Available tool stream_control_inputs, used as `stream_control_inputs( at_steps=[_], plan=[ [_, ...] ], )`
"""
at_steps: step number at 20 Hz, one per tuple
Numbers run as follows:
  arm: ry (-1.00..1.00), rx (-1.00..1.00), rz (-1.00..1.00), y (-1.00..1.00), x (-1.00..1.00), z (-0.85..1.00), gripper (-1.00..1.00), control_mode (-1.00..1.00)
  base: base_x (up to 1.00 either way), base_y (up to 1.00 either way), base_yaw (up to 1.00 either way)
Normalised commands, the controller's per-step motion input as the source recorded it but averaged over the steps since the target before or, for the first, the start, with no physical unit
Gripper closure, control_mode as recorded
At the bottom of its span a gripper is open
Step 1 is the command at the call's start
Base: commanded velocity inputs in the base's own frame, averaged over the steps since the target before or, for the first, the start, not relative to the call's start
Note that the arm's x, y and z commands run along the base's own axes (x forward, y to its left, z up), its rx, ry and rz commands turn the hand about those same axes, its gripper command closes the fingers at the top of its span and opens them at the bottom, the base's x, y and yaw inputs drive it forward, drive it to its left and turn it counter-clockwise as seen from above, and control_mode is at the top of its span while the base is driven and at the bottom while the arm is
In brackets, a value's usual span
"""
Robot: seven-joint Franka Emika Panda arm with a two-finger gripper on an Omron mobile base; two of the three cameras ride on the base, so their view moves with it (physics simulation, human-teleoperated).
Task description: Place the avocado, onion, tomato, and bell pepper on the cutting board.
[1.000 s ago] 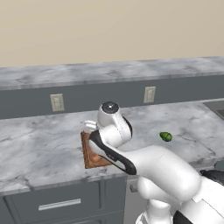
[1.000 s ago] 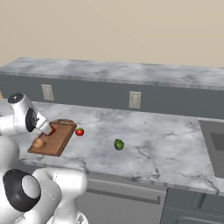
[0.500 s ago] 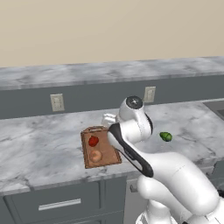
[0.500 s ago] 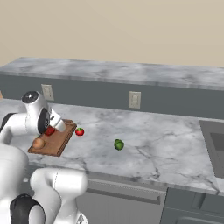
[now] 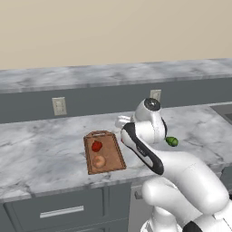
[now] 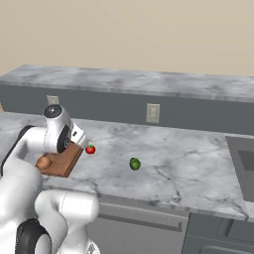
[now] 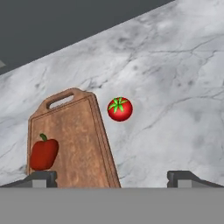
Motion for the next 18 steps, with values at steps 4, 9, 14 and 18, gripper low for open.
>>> stream_control_inputs(
  at_steps=[4,9,14,18],
  plan=[
    [0.00,0.00,0.08,-0.32,0.20,0.02,-1.00,-1.00,0.00,0.00,0.00],
    [0.07,-0.02,0.06,-0.10,0.13,-0.06,-1.00,-1.00,0.00,0.00,0.00],
    [0.09,-0.04,0.07,0.00,0.15,-0.18,-1.00,-1.00,0.00,0.00,0.00],
    [0.07,-0.04,0.08,0.00,0.25,-0.12,-1.00,-1.00,0.00,0.00,0.00]
  ],
)
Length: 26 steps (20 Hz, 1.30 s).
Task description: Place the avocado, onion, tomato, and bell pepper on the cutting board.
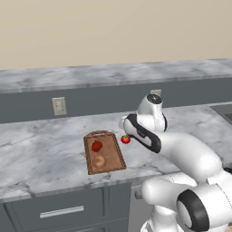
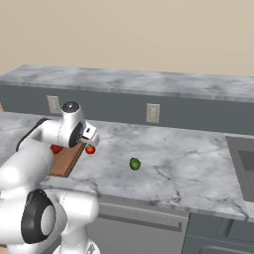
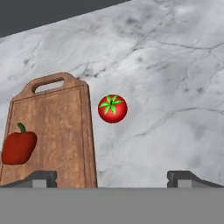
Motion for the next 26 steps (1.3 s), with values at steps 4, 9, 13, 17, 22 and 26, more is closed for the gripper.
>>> stream_control_inputs(
  at_steps=[4,9,13,17,22,26],
  plan=[
    [0.02,-0.02,0.08,0.00,0.22,-0.24,-1.00,-1.00,0.00,0.00,0.00],
    [0.00,-0.04,0.08,0.00,0.20,-0.44,-1.00,-1.00,0.00,0.00,0.00],
    [0.00,-0.04,0.07,0.00,0.29,-0.34,-1.00,-1.00,0.00,0.00,0.00],
    [0.00,-0.02,0.06,0.00,0.29,-0.11,-1.00,-1.00,0.00,0.00,0.00],
    [0.00,-0.01,0.06,0.00,0.27,-0.11,-1.00,-1.00,0.00,0.00,0.00],
    [0.00,-0.02,0.05,0.00,0.14,-0.23,-1.00,-1.00,0.00,0.00,0.00]
  ],
)
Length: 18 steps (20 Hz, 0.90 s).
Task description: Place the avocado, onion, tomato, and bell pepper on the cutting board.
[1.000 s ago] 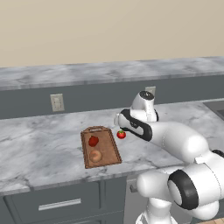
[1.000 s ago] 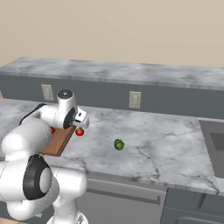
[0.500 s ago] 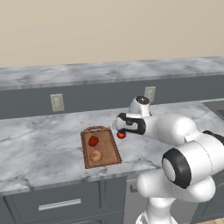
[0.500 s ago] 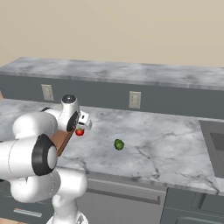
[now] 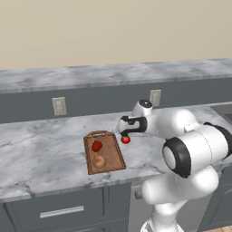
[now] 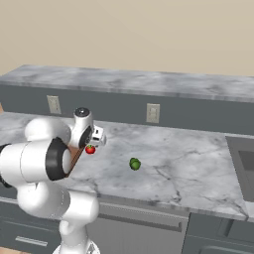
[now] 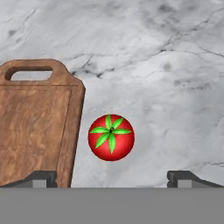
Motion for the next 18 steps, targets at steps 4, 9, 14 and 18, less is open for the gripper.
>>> stream_control_inputs(
  at_steps=[4,9,14,18],
  plan=[
    [0.02,-0.02,0.04,0.00,0.14,-0.24,-1.00,-1.00,0.00,0.00,0.00],
    [0.03,-0.03,0.03,0.00,0.19,-0.24,-1.00,-1.00,0.00,0.00,0.00],
    [0.04,-0.03,0.03,0.00,0.22,-0.28,-1.00,-1.00,0.00,0.00,0.00],
    [0.03,-0.04,0.03,0.03,0.22,-0.27,-1.00,-1.00,0.00,0.00,0.00]
  ],
)
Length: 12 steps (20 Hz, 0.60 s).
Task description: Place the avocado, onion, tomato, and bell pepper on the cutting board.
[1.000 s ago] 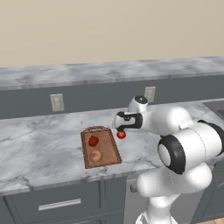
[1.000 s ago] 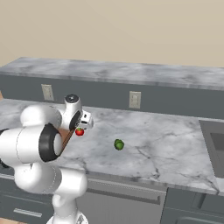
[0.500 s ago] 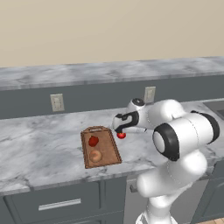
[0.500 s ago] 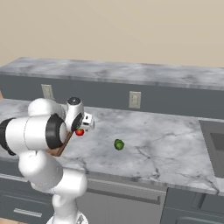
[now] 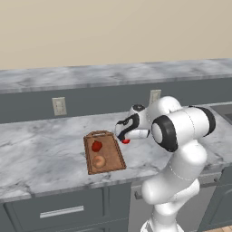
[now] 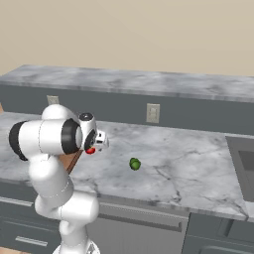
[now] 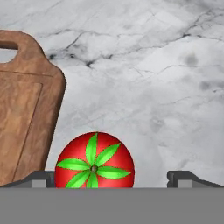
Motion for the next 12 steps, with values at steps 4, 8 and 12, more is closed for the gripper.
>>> stream_control_inputs(
  at_steps=[4,8,12],
  plan=[
    [0.03,-0.04,0.03,0.05,0.23,-0.25,-1.00,-1.00,0.00,0.00,0.00],
    [0.03,-0.04,0.03,0.13,0.19,-0.23,-1.00,-1.00,0.00,0.00,0.00],
    [0.01,-0.03,0.00,0.01,-0.01,-0.16,1.00,-1.00,0.00,0.00,0.00]
  ],
)
